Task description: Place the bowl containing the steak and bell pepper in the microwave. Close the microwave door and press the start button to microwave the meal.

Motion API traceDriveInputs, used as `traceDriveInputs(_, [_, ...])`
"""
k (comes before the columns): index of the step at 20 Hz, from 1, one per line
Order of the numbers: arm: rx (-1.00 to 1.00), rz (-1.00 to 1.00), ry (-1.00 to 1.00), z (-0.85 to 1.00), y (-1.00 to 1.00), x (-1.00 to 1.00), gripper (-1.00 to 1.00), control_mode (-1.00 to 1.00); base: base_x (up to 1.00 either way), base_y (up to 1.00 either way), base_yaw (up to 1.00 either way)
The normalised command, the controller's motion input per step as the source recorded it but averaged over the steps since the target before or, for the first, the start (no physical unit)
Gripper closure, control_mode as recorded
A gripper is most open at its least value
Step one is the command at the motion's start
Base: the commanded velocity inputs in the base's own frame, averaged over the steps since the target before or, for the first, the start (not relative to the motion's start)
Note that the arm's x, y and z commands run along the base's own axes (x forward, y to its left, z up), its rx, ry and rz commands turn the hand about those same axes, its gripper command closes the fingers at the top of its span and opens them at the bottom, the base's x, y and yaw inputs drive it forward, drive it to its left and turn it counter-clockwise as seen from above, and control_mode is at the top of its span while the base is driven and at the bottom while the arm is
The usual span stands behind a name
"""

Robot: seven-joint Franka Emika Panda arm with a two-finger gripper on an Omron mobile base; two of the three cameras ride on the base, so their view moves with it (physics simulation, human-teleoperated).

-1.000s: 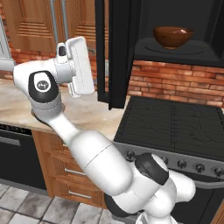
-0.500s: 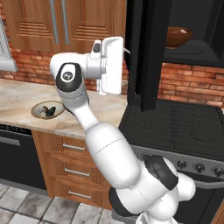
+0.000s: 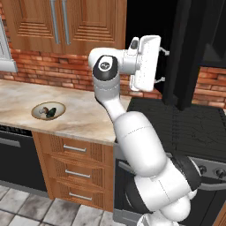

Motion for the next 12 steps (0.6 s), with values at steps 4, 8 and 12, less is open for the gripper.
traceDriveInputs(4, [0.12,0.0,0.0,0.0,-1.0,0.11,-1.0,-1.0,0.0,0.0,0.0])
traceDriveInputs(8, [0.15,0.0,0.0,0.0,-1.0,0.1,-1.0,-1.0,0.0,0.0,0.0])
traceDriveInputs(12, [0.2,0.03,-0.06,0.0,-1.0,0.23,-1.0,-1.0,0.0,0.0,0.0])
